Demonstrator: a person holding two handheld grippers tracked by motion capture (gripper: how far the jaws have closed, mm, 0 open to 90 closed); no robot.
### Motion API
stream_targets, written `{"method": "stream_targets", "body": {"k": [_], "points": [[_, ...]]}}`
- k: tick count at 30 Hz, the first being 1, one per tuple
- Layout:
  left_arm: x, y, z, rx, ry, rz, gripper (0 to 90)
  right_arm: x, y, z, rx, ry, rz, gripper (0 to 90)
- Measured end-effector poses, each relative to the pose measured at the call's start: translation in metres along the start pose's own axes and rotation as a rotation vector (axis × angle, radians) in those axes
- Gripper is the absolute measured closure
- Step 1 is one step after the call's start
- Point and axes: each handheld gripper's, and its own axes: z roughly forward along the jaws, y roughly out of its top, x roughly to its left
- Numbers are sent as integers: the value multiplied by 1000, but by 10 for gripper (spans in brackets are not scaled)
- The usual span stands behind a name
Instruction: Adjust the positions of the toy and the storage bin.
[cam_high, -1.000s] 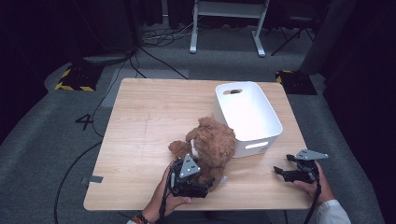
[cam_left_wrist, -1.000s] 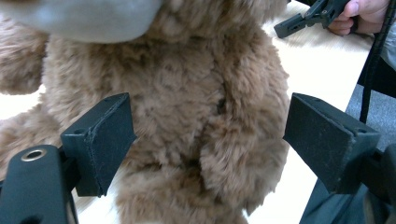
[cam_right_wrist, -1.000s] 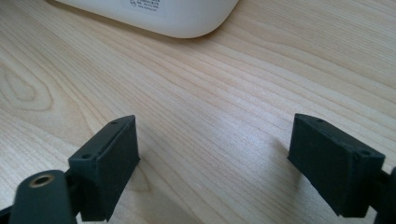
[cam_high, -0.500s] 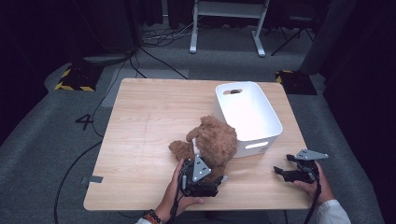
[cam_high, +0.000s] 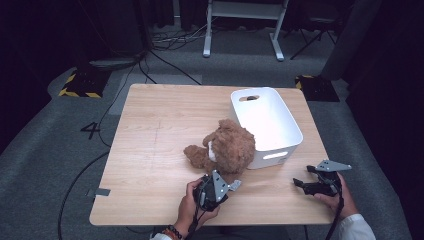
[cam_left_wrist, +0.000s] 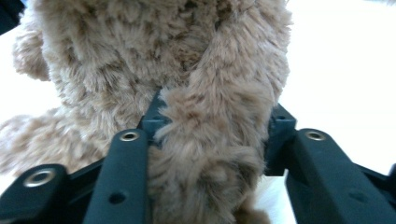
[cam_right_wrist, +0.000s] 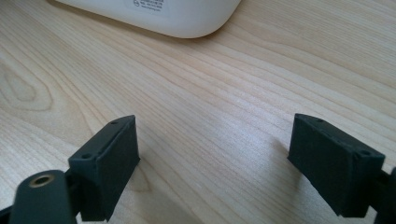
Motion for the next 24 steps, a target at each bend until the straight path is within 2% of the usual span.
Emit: {"method": "stream_targets", "body": {"k": [1, 2, 3, 5, 8, 11, 17, 24], "points": [[0, 0, 0, 0, 0, 0, 593, 0, 0, 0, 0, 0, 0, 159], [2, -1, 2, -1, 25, 19, 602, 0, 0, 0, 0, 0, 0, 160], [2, -1, 2, -1, 25, 19, 607, 0, 0, 0, 0, 0, 0, 159], [10, -2, 3, 5, 11, 10, 619, 0, 0, 0, 0, 0, 0, 159], [16, -4, 2, 11, 23, 31, 639, 0, 0, 0, 0, 0, 0, 159], [30, -9, -2, 14, 22, 8, 667, 0, 0, 0, 0, 0, 0, 159], [48, -18, -7, 36, 77, 1, 686, 0, 0, 0, 0, 0, 0, 159], [73, -28, -9, 57, 110, -47, 687, 0, 0, 0, 0, 0, 1, 159]]}}
